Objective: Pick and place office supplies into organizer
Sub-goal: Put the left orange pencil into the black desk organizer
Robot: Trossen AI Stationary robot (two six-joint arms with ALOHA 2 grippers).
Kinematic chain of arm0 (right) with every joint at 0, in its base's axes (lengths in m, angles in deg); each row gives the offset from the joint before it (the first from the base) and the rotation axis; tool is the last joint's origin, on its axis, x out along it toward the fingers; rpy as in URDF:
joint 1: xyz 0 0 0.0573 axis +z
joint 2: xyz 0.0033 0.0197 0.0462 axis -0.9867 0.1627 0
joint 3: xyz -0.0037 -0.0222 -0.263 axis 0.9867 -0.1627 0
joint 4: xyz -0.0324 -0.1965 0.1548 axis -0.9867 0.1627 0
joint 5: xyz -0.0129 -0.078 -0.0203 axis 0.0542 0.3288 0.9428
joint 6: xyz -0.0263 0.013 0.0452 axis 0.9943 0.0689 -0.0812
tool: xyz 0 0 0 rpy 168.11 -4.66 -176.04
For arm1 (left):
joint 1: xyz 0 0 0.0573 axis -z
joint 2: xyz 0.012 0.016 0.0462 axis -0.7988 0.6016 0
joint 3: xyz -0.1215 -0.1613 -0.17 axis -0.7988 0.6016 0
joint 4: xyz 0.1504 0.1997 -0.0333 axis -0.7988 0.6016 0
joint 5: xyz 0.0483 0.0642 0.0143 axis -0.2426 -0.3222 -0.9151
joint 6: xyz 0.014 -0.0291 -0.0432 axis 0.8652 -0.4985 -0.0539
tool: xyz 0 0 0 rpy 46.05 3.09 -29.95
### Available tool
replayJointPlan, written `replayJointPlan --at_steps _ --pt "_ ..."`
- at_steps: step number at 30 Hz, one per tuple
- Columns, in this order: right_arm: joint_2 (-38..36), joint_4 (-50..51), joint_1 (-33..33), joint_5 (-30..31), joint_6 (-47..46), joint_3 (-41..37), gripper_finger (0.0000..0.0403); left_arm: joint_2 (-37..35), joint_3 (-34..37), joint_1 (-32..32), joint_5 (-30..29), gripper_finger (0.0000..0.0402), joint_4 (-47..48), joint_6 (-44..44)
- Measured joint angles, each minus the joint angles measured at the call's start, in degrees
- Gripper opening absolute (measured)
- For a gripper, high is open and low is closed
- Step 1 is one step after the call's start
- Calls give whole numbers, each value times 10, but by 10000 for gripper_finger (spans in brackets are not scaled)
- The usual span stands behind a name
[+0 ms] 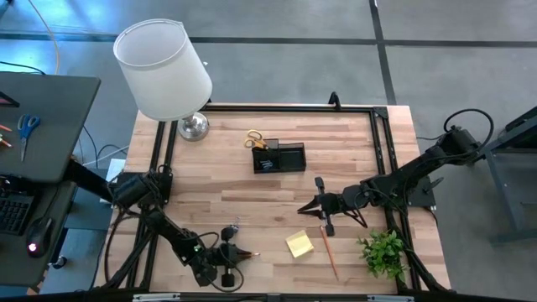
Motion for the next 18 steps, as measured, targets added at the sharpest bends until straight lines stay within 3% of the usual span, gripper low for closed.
replayJointPlan --at_steps 11,15,18 --pt "4 -64 3 -91 -42 0 13 -100 -2 0 -80 12 -11 135" --pt "54 -112 20 -99 -43 0 13 -136 -2 0 -113 6 -13 187" --pt "110 -211 32 -94 -10 0 15 -160 -2 -1 -135 5 -13 212"
